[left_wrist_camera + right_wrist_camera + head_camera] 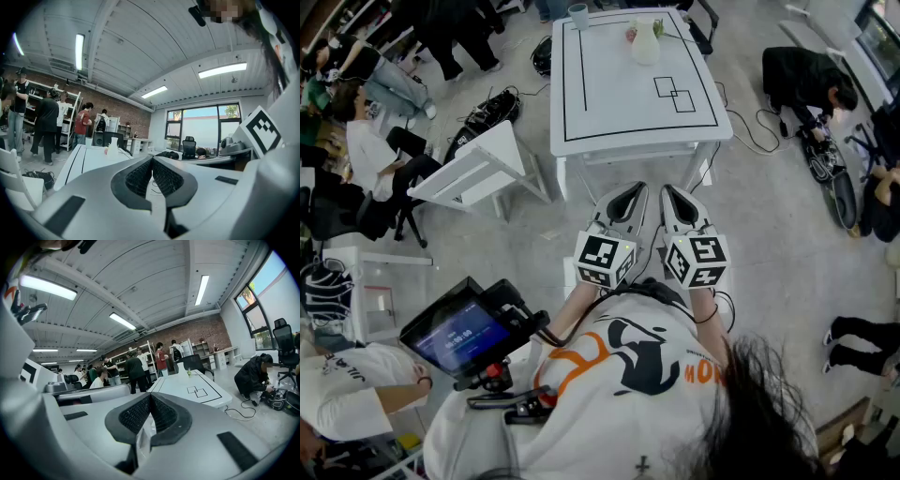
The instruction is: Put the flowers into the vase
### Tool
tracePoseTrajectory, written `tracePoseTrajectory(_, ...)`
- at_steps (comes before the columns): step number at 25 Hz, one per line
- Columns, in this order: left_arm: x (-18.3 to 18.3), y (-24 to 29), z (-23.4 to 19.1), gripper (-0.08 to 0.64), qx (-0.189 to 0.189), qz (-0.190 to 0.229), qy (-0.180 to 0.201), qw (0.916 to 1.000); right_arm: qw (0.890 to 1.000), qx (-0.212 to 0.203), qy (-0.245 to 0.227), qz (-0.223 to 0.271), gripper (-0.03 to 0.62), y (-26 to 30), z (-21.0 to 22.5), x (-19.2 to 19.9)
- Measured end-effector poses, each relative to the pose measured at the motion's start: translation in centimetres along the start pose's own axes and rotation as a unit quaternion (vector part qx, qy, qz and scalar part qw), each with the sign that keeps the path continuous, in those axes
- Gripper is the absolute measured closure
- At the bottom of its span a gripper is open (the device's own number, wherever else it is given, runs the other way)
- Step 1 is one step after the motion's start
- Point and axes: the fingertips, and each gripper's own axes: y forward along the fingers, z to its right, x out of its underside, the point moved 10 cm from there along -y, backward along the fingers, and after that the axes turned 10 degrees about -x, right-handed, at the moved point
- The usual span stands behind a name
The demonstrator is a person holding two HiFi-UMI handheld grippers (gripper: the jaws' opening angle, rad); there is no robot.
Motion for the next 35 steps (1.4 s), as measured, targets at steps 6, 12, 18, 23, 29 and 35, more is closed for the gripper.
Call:
tracePoseTrajectory(6,0.0,0.1,0.0,0.549,-0.004,0.001,-0.003,1.0,1.0,0.002,0.0,-0.001,0.58,0.0,0.2,0.0)
tracePoseTrajectory(12,0.0,0.1,0.1,0.549,-0.006,-0.002,-0.005,1.0,1.0,0.013,0.008,0.004,0.58,-0.3,0.6,0.0)
tracePoseTrajectory(18,-0.1,0.3,0.4,0.549,-0.011,-0.002,-0.004,0.9999,1.0,0.01,0.001,0.006,0.58,-0.7,1.0,-0.2)
tracePoseTrajectory(23,0.1,0.7,0.8,0.549,-0.017,0.0,-0.005,0.9998,1.0,0.005,-0.002,0.007,0.58,-1.2,1.5,0.0)
tracePoseTrajectory(29,-0.2,1.4,0.4,0.549,-0.023,-0.004,-0.009,0.9997,1.0,0.002,0.007,0.007,0.58,-1.0,2.3,-0.1)
tracePoseTrajectory(35,-0.4,3.4,-1.2,0.549,-0.023,-0.014,-0.009,0.9996,1.0,0.003,0.015,0.002,0.58,1.3,3.6,-0.6)
